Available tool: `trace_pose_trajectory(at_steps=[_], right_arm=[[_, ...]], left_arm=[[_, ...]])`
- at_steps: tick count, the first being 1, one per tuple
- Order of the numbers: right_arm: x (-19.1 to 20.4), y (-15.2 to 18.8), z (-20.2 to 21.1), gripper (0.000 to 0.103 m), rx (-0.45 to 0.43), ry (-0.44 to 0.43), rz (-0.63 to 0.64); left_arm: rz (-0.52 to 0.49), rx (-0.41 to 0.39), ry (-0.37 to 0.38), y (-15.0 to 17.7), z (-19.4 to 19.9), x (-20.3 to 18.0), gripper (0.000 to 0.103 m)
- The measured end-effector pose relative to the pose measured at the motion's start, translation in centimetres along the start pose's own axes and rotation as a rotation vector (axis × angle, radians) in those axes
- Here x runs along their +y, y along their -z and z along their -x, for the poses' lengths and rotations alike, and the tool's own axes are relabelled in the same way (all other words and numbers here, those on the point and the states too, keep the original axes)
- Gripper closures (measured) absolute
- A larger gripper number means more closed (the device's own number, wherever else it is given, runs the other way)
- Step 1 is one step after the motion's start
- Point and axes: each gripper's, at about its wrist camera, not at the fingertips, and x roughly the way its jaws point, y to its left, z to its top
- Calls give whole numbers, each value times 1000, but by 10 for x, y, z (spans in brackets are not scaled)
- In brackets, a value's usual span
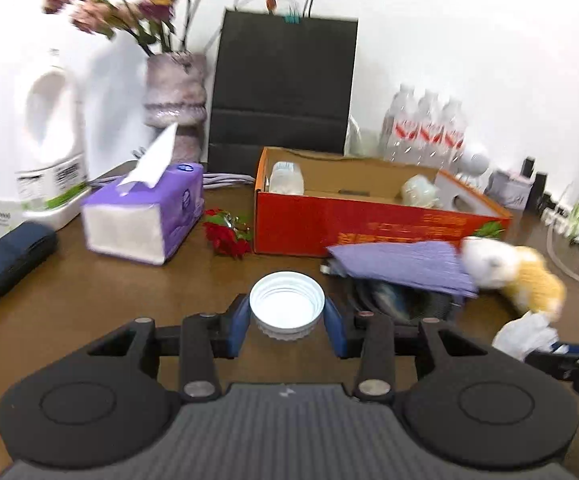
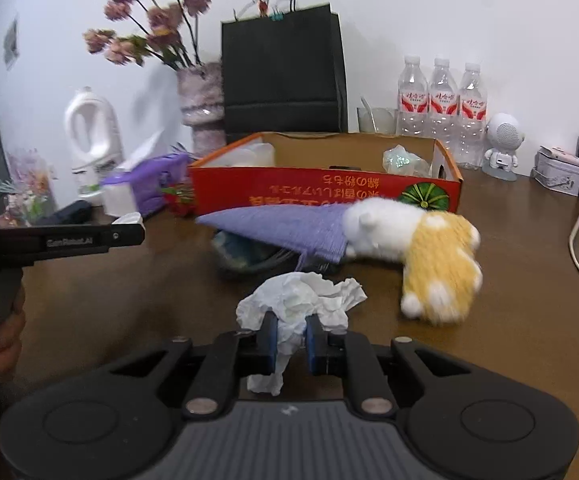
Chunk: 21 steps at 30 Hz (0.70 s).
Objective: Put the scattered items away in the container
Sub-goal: 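Grasp the white bottle cap with the left tool while the right tool grasps the tissue, then carry cap and tissue into the cardboard box and release both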
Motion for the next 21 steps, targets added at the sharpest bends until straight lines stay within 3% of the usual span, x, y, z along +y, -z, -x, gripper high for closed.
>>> trace_pose_trajectory(at_steps=[8,21], right_arm=[[4,28,66,90,-101,31,-37],[25,44,135,90,-243,36,-15]], left_arm=[[-59,-136,91,34,85,-47,62],[-83,-222,70,64,164,-62,62]])
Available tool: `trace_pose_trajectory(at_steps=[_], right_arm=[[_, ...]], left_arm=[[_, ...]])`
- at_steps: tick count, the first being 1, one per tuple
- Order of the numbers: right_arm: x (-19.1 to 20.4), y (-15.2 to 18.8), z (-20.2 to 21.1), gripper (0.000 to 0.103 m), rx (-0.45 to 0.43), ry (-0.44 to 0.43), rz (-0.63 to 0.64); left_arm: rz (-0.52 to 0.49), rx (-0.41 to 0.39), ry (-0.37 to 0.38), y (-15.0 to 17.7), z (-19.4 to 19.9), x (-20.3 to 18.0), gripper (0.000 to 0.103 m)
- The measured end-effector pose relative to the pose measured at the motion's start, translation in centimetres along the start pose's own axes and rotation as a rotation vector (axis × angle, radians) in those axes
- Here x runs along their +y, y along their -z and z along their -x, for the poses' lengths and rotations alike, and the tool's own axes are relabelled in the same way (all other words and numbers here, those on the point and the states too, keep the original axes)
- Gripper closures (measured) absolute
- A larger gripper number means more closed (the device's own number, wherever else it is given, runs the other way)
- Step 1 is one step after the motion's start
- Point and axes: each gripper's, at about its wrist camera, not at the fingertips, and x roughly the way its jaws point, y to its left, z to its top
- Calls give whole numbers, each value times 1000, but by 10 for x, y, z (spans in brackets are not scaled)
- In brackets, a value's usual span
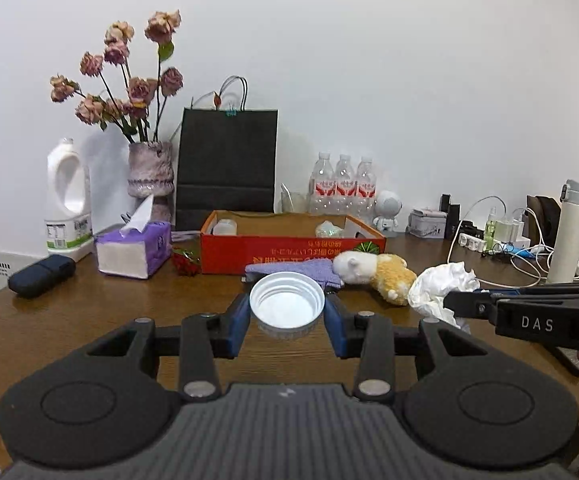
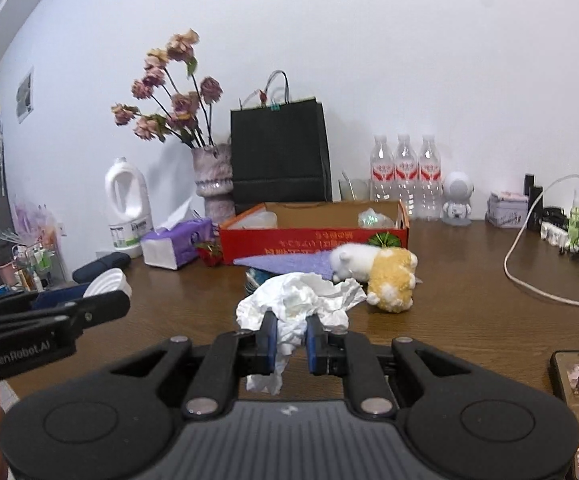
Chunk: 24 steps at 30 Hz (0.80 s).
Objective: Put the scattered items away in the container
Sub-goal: 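Carry cap and tissue into the cardboard box and release both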
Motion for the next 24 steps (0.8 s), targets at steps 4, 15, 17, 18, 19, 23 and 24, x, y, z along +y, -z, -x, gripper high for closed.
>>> trace_pose_trajectory(at_steps=[4,15,17,18,19,23,24], right_arm=[[10,-1,11,90,-47,3,13],[-3,-32,-35,89,-72,3,7],[-13,-54,-61,89,-68,-11,-6],[-19,-67,-77,89,-63,-25,-17],[-26,-80,-94,89,-63,-35,-30],[-60,-140,-184,89,-14,-41,-74],[-70,-156,-211,89,15,-50,-98]], left_arm=[[11,-26,-13,-1,12,6,62],[20,-52,15,-30,-49,19,62],[-13,-80,7,-47,-81,21,62],[-33,-85,3,-58,-101,22,62],[-45,-78,2,-70,-124,23,62],[-61,-4,3,-117,-225,31,62],[-79,17,5,-127,-254,31,62]])
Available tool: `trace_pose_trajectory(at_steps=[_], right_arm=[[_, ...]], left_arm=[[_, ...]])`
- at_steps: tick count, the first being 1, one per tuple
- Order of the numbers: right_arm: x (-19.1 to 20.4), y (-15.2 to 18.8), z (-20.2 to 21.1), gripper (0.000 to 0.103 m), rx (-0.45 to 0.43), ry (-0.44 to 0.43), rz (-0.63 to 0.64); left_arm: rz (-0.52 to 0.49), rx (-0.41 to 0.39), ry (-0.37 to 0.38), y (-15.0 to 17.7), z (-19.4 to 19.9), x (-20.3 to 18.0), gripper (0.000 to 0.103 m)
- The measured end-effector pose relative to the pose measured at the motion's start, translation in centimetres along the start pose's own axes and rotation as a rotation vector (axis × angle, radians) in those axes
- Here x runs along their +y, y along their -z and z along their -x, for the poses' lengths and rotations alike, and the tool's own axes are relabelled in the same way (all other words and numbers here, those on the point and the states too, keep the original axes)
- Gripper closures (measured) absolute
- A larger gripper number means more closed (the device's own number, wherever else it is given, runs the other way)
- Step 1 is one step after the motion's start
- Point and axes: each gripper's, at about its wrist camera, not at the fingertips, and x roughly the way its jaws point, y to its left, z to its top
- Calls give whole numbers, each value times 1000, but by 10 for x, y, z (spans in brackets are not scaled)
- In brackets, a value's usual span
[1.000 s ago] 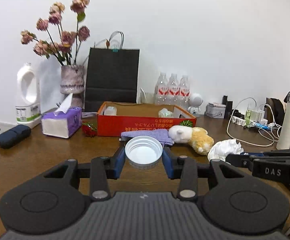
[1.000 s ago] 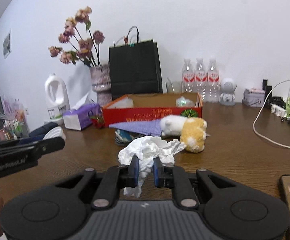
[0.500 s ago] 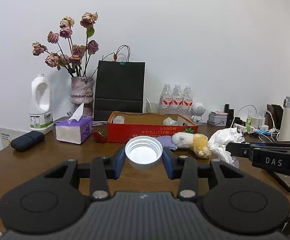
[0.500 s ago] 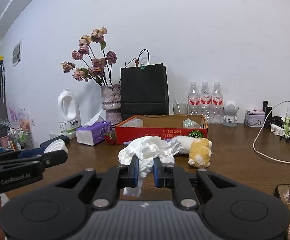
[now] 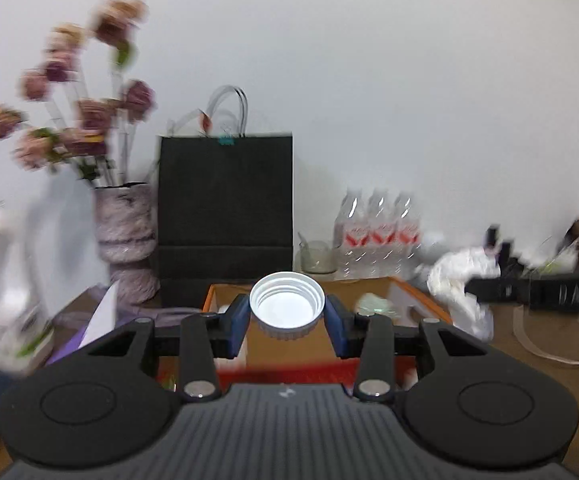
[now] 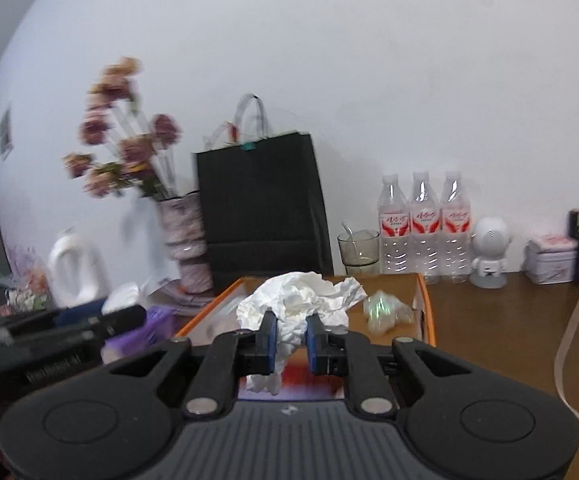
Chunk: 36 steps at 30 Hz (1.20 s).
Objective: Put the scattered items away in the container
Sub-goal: 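Carry cap and tissue into the cardboard box and release both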
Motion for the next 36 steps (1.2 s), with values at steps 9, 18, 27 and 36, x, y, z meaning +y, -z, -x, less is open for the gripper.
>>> trace_pose_trajectory(at_steps=[9,18,27,36], right_arm=[[-56,-61,-237,89,416,67,-93],[-81,-18,-314,84,596,172,-28],[-90,-50,-282,44,562,142,-148],[-63,-77,-210,39,533,185,-104]], left_arm=[[-53,364,-23,-23,-236,7,61],[-44,589,9,15,-298,15,61],[-3,537,31,-4,-268,26,36],[44,490,-16,-48,-189,36,26]])
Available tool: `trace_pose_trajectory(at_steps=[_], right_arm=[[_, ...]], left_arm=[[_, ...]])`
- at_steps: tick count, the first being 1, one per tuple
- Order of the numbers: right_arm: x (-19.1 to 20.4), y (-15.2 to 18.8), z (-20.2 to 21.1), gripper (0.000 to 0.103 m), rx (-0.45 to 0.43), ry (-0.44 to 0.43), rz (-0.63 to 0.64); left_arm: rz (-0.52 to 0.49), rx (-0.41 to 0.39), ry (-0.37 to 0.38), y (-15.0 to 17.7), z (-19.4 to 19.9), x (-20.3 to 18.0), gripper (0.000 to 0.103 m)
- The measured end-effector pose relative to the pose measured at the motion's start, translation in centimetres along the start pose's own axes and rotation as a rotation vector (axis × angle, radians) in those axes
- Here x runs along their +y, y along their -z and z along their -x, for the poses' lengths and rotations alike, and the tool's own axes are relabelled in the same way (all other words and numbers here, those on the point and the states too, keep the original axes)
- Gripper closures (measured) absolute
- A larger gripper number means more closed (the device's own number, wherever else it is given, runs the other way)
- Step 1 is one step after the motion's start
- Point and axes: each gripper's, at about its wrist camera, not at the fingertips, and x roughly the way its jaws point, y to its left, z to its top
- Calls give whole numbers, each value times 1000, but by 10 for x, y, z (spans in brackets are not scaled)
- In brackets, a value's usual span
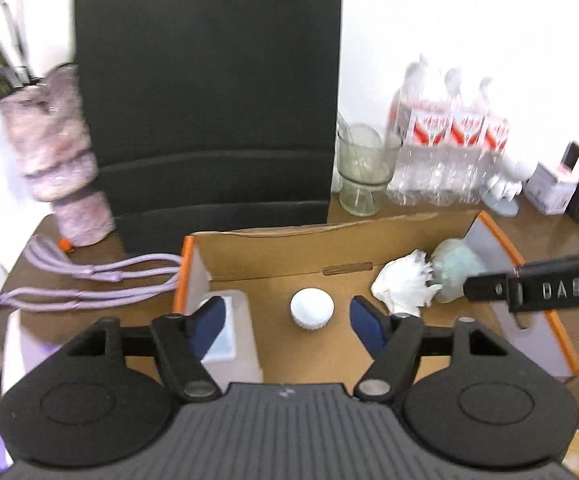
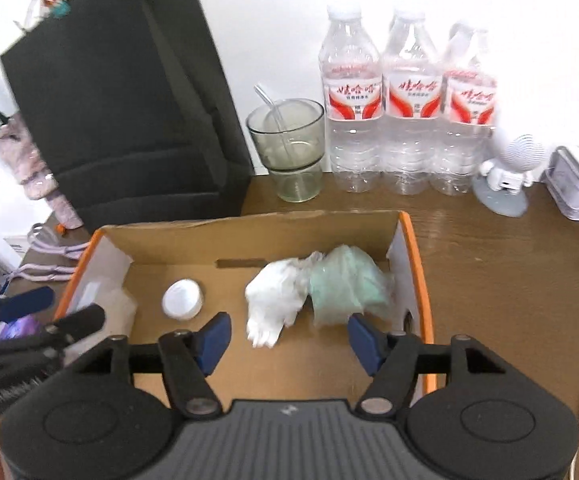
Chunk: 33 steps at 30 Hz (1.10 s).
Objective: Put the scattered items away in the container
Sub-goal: 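Carry cap and tissue into the cardboard box and release both, then grasp the purple pouch with the left tool while the right tool grasps the plush toy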
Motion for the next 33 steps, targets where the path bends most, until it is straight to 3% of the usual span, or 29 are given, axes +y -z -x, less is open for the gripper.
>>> trace_pose_trajectory(at_steps=[3,6,9,17,23,28,31,33], right_arm=[[8,29,39,37,-134,-7,36],[18,75,75,25,-399,-18,113],[26,112,87,24,-538,-7,161],[42,164,121,24,-578,-9,171],[34,282,173,19,-571,-52,175],[24,380,190,19,-526,-35,90],[23,408,191,20,-520,-7,123],[19,403,187,20,-526,12,119]], left_arm=[[17,-151,-33,20,47,5,20],[61,-335,-10,56,88,11,18],[89,-382,-35,80,108,13,18],[78,-495,-90,136,161,0,18],[100,-579,-37,251,224,-24,12],[172,-526,11,336,255,-41,12],[128,-475,41,350,253,-46,12],[121,-472,40,344,246,-43,12]])
